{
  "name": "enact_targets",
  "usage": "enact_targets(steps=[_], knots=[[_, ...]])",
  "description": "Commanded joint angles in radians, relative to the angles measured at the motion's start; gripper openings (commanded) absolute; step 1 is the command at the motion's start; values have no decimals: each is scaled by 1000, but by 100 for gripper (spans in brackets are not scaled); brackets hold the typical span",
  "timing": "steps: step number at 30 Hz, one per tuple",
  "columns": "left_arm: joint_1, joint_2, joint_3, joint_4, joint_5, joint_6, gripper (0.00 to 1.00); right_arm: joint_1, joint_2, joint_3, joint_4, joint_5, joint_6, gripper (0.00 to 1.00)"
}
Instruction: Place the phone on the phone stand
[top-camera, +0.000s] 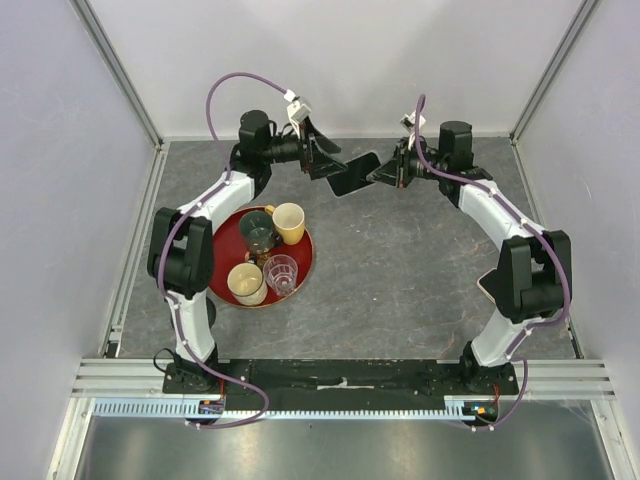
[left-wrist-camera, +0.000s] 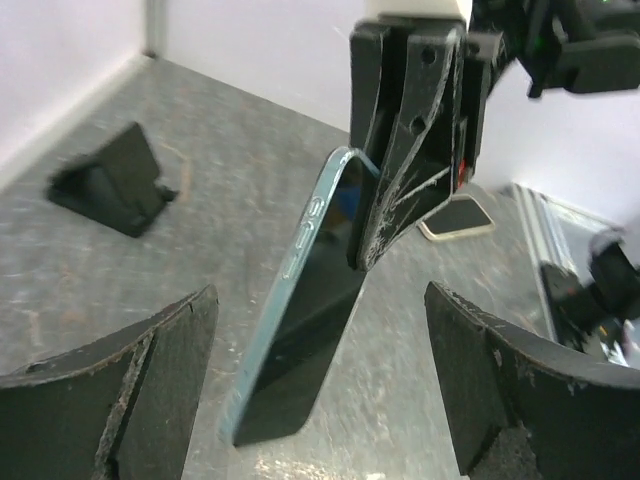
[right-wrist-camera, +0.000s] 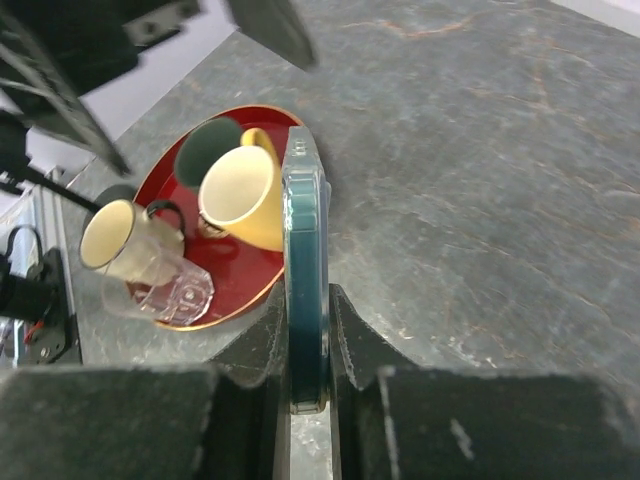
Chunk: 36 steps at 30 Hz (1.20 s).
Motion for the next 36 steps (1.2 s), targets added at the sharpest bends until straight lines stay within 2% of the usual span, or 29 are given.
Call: enact_targets(steps=[1,4,7,10,12,16,18,21,23,24,26,27,29,30,34,35,36], knots=[[-13,90,122,-67,298,37,89,19,-68,46,-8,-110,-114,0],[-20,118,142,-50,387,5,85,22,-66,46,-8,-127,-114,0],[-23,127,144,-48,445,5,73,19,-72,41,-8,-125,-114,0],[-25,129,142,-48,459,5,74,22,-85,37,-6,-131,-113,0],[-28,133,144,-47,479,5,71,24,-94,31,-2,-131,-113,0],[-31,142,151,-47,499,0,56,24,-118,8,50,-133,-107,0],[-34,142,150,-45,505,2,53,22,-123,-2,63,-119,-97,0],[-37,138,147,-45,504,11,43,22,-137,-21,113,-96,-56,0],[-39,124,131,-45,487,35,29,22,-141,-32,152,-62,-27,0],[-43,116,121,-47,478,52,19,22,-143,-32,161,-55,-18,0],[-48,93,92,-94,430,147,8,24,-129,-26,192,-20,16,0],[-51,72,90,-134,401,193,2,24,-121,-19,196,-10,39,9],[-59,53,101,-264,280,300,2,27,-92,6,196,20,62,40],[-66,40,99,-284,248,345,2,30,-83,17,176,66,73,64],[-77,14,64,-253,-10,329,2,57,-28,84,140,180,113,88],[-77,3,41,-167,-65,312,2,65,-17,96,129,206,131,98],[-77,-28,10,-113,-146,286,2,63,3,121,130,281,186,98]])
